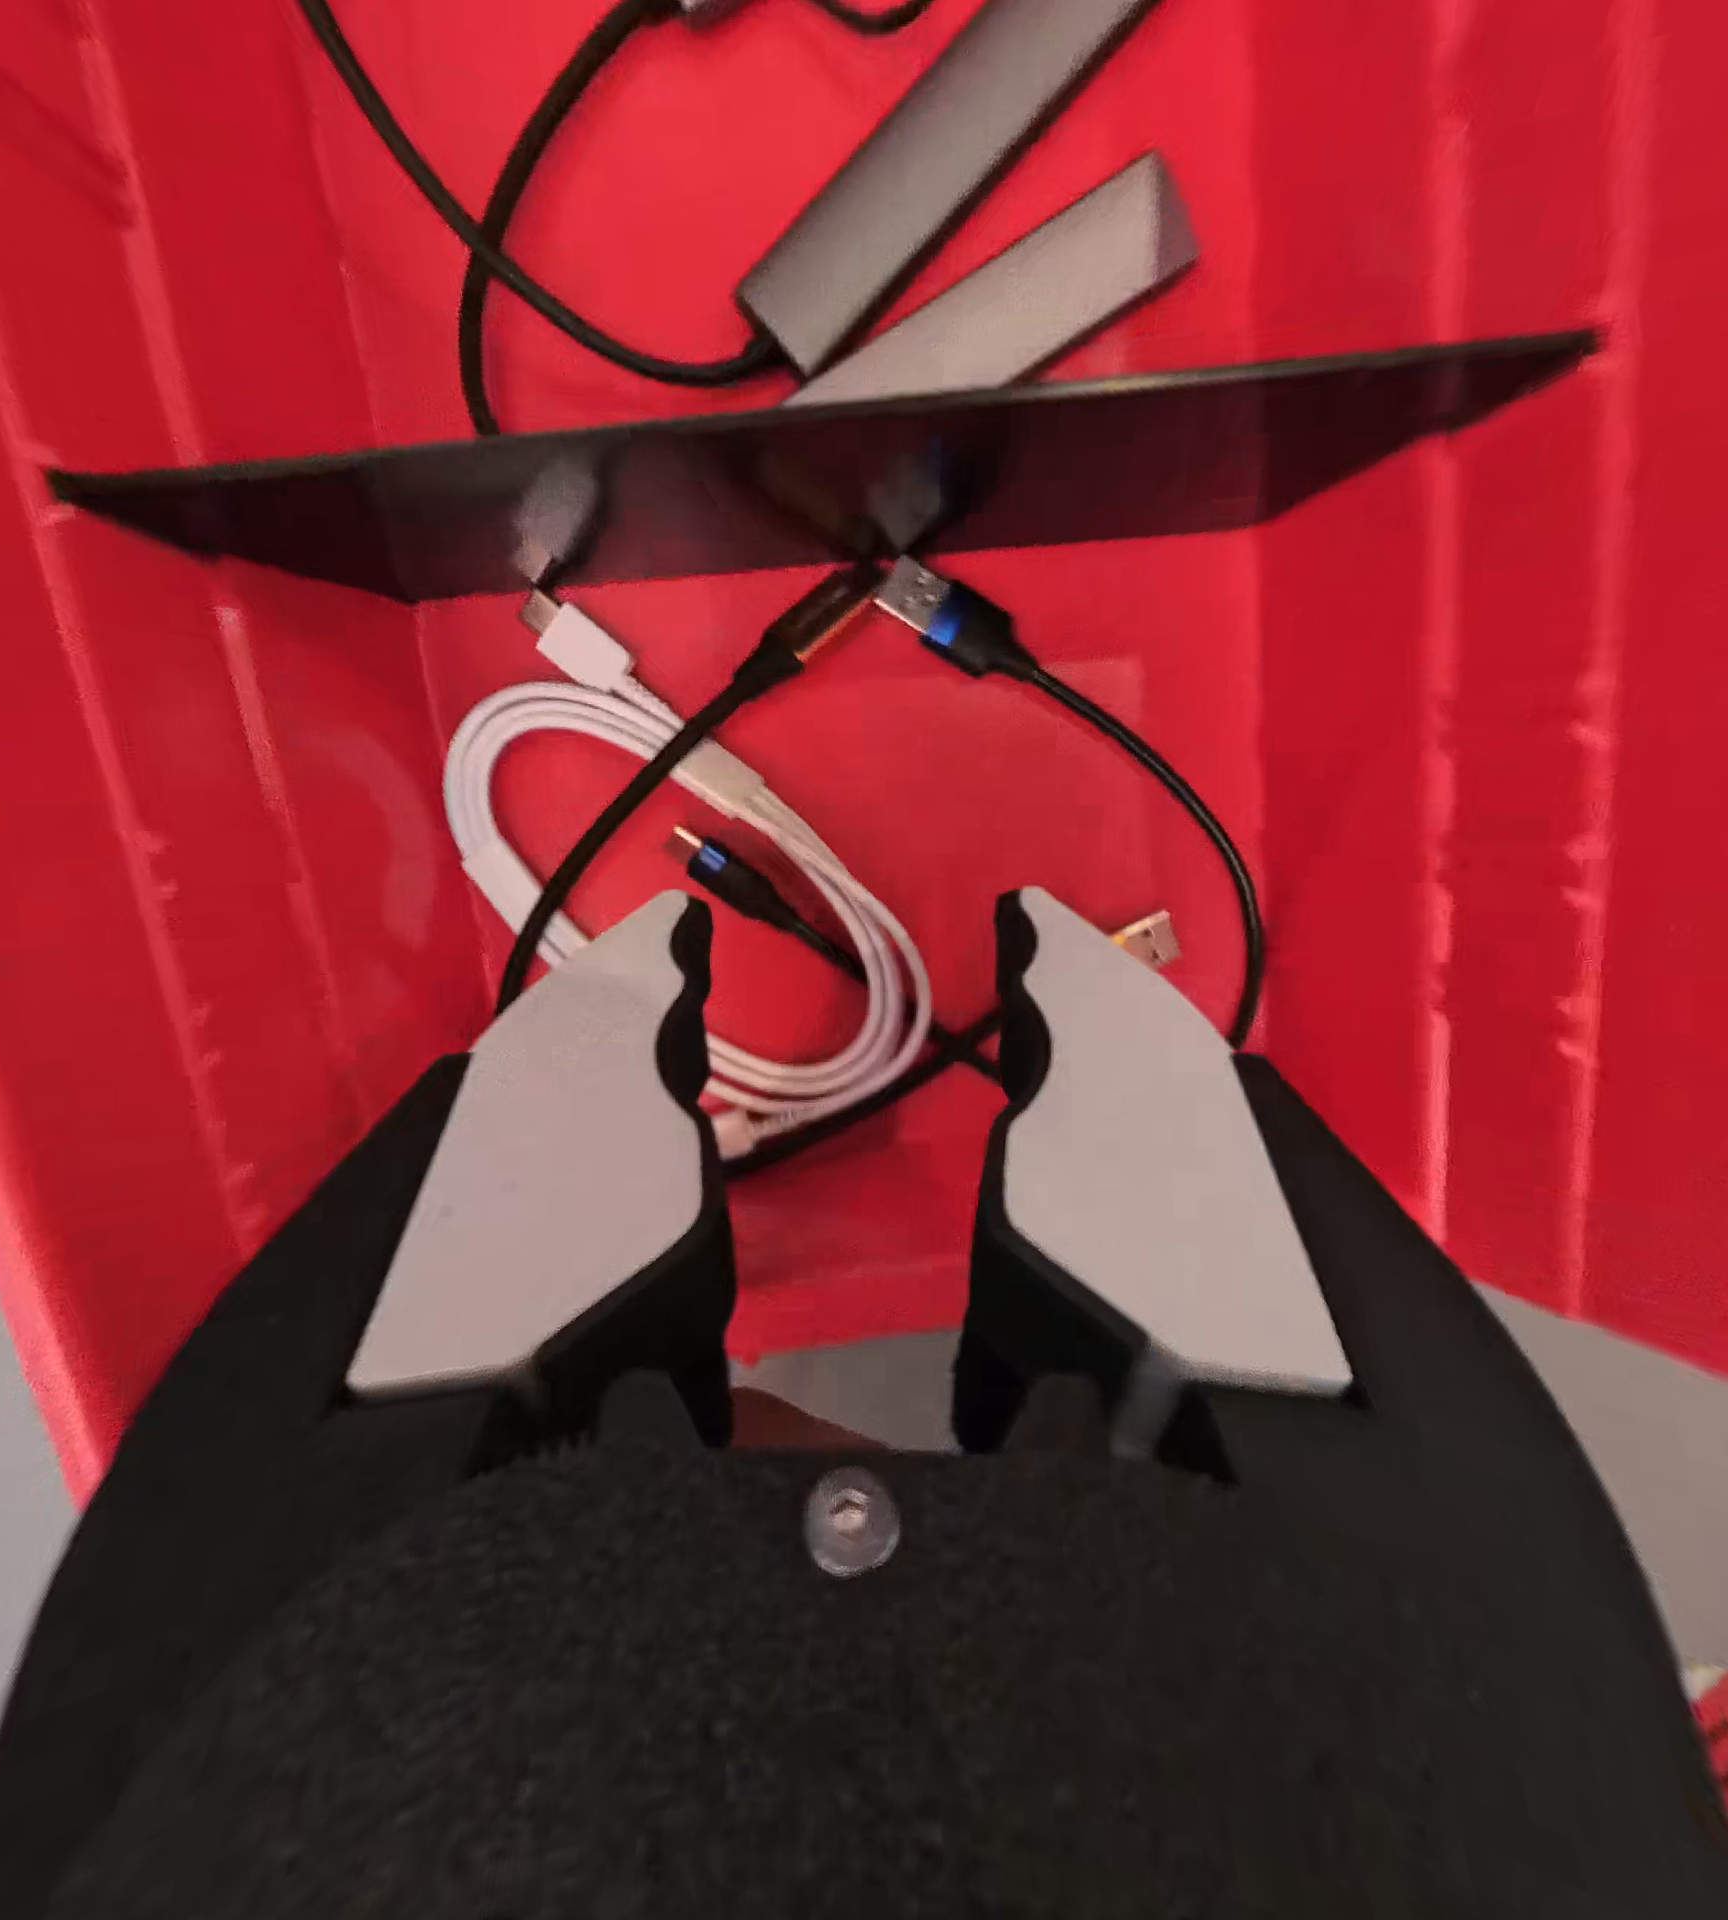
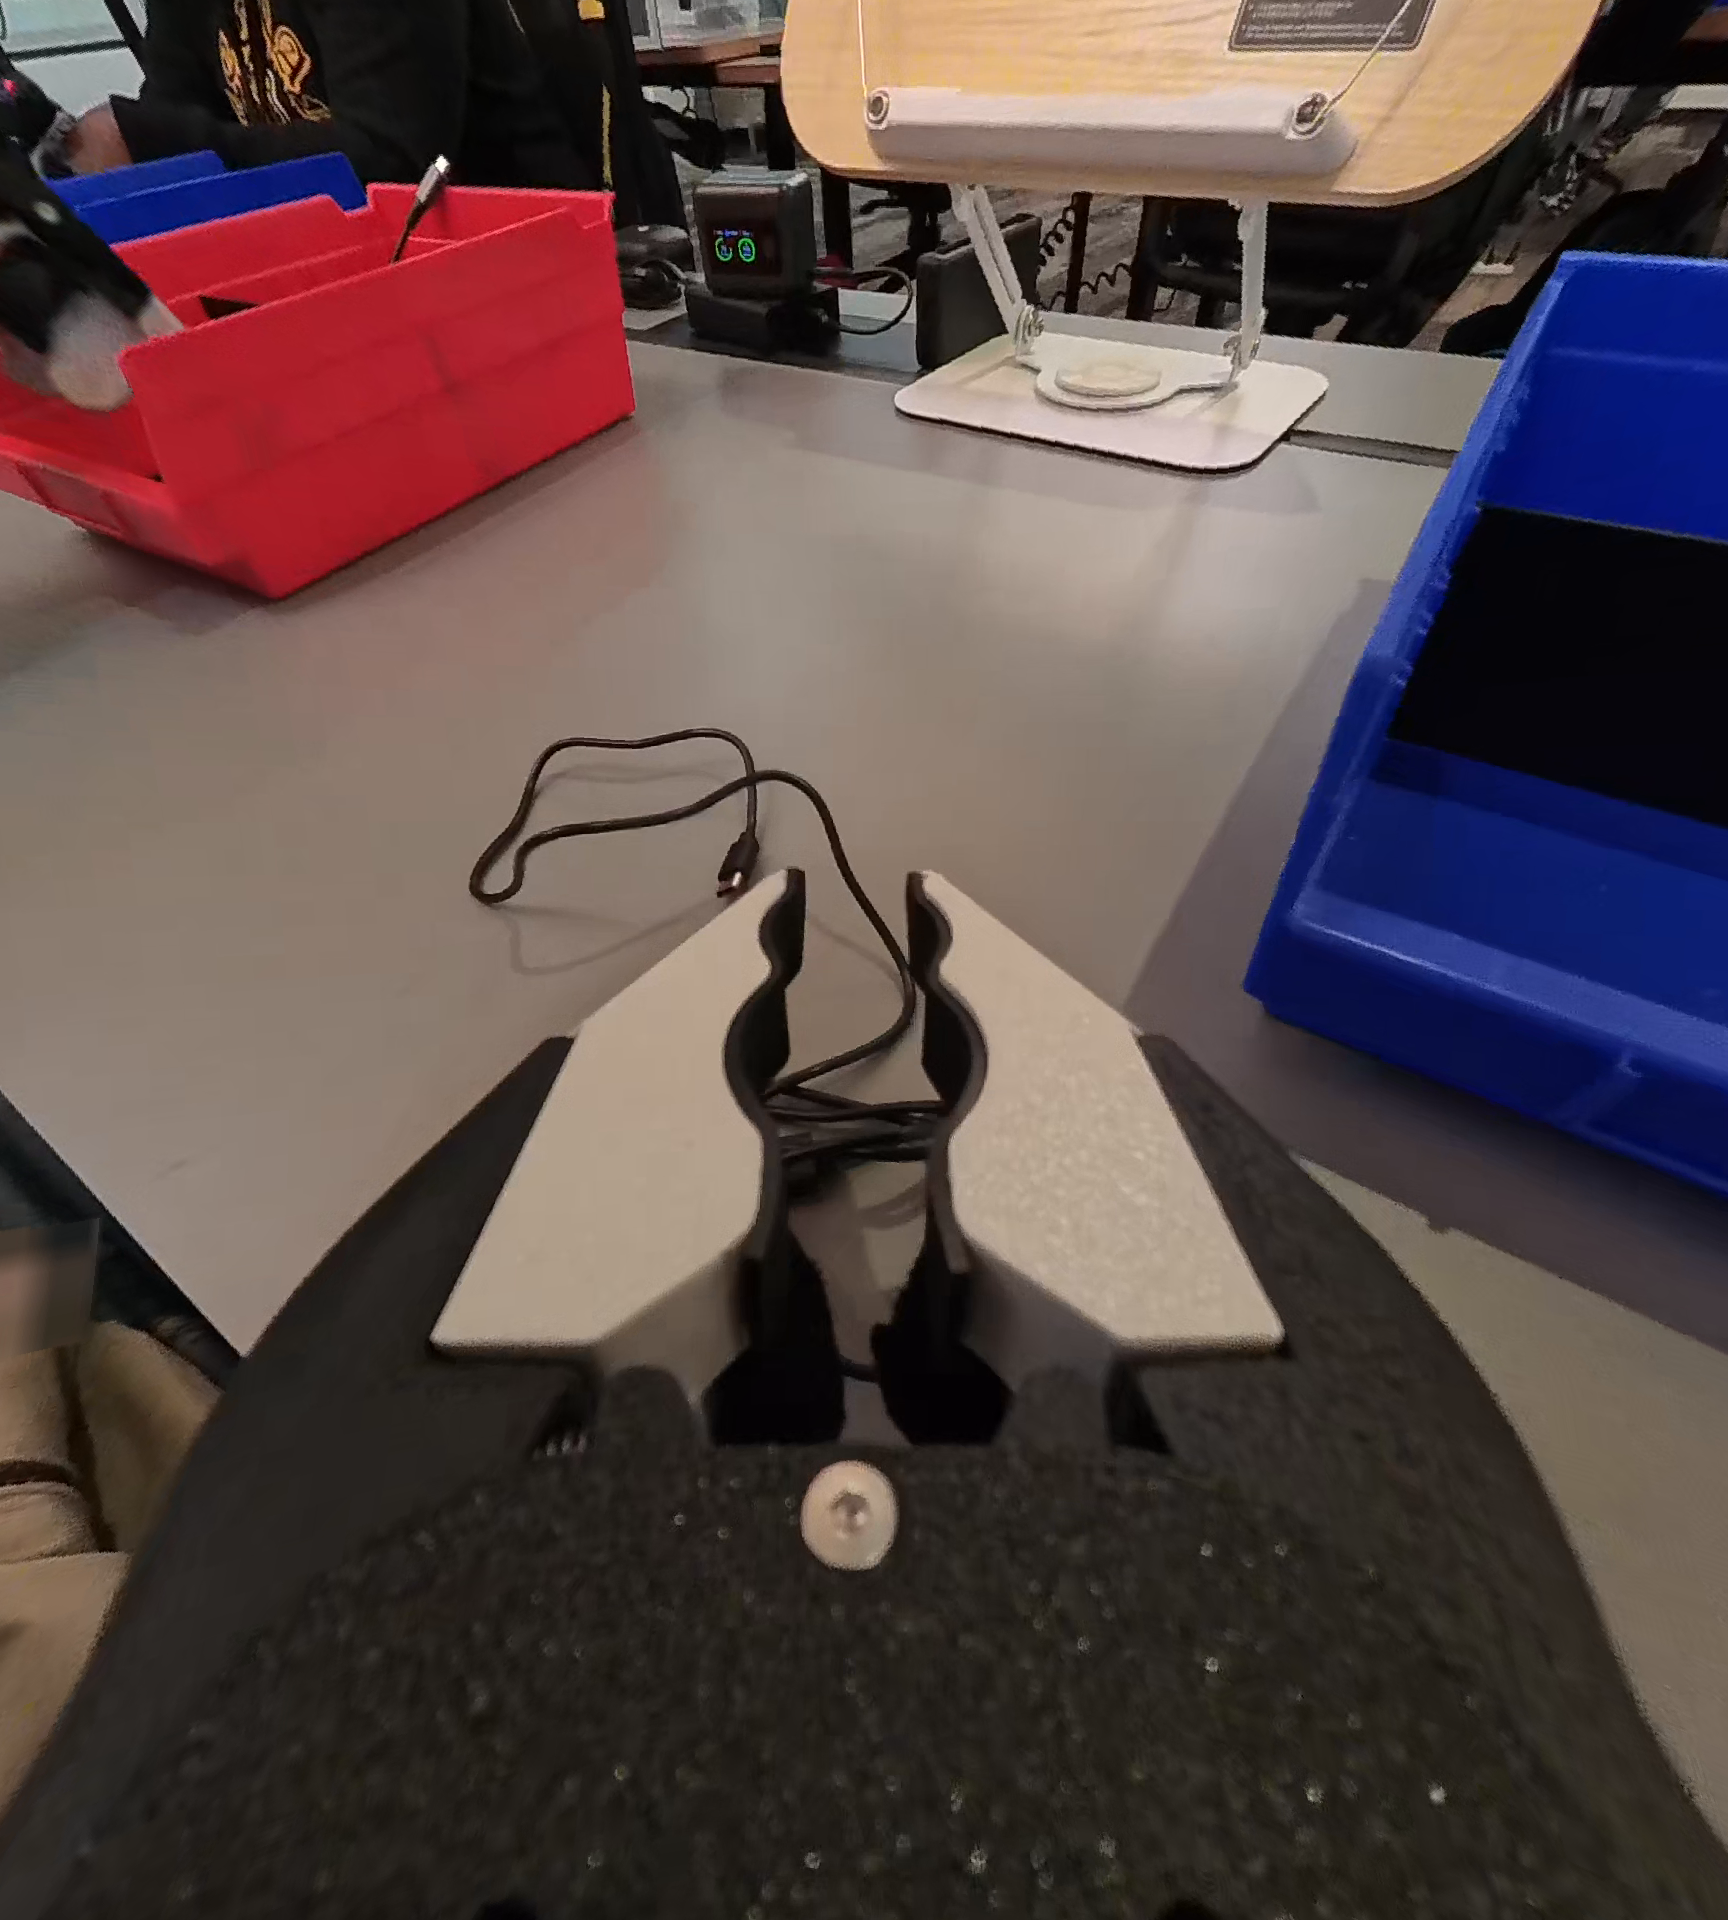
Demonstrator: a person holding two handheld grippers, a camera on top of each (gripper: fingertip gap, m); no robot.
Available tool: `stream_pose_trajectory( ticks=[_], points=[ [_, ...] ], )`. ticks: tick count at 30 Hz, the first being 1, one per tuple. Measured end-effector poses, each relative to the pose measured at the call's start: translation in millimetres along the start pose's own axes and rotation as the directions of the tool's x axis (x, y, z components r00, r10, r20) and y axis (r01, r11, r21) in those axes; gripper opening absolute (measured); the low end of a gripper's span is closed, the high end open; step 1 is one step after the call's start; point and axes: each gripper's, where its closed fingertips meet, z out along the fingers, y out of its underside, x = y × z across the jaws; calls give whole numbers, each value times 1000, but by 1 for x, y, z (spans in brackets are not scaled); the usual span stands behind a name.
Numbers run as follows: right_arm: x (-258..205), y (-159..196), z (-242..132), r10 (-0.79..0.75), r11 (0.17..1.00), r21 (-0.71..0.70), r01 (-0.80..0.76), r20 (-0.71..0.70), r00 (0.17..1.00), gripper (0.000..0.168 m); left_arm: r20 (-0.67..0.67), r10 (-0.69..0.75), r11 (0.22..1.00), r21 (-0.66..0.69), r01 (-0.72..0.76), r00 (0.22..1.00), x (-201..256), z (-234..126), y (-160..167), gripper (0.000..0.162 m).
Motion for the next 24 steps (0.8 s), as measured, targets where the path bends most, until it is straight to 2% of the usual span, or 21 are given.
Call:
stream_pose_trajectory(
  ticks=[6,7,9,12,15,19,23,24],
  points=[
    [4,3,-4,24,1000,-2,-24,3,1000,18,-37,-155,979,-139,148,987,-12,36,-2,46],
    [4,3,-5,27,1000,-4,-27,3,1000,18,-17,-165,979,-127,162,986,-17,38,-3,36],
    [4,4,-5,33,999,-7,-33,8,999,18,15,-196,974,-110,197,980,-27,40,-6,26],
    [4,5,-6,38,999,-8,-38,16,999,18,-27,-236,966,-116,232,971,-25,42,-4,12],
    [3,5,-6,42,999,-8,-42,19,999,18,-43,-244,966,-97,239,969,-24,39,-3,11],
    [3,5,-7,42,999,-8,-42,20,999,18,-150,-234,972,-41,231,960,-7,15,-7,8],
    [1,5,-7,40,999,-9,-39,23,999,18,-427,-29,995,73,67,904,32,-40,-16,6],
    [0,5,-7,37,999,-11,-37,25,999,18,-453,15,995,93,31,892,35,-51,-16,5]
  ],
)
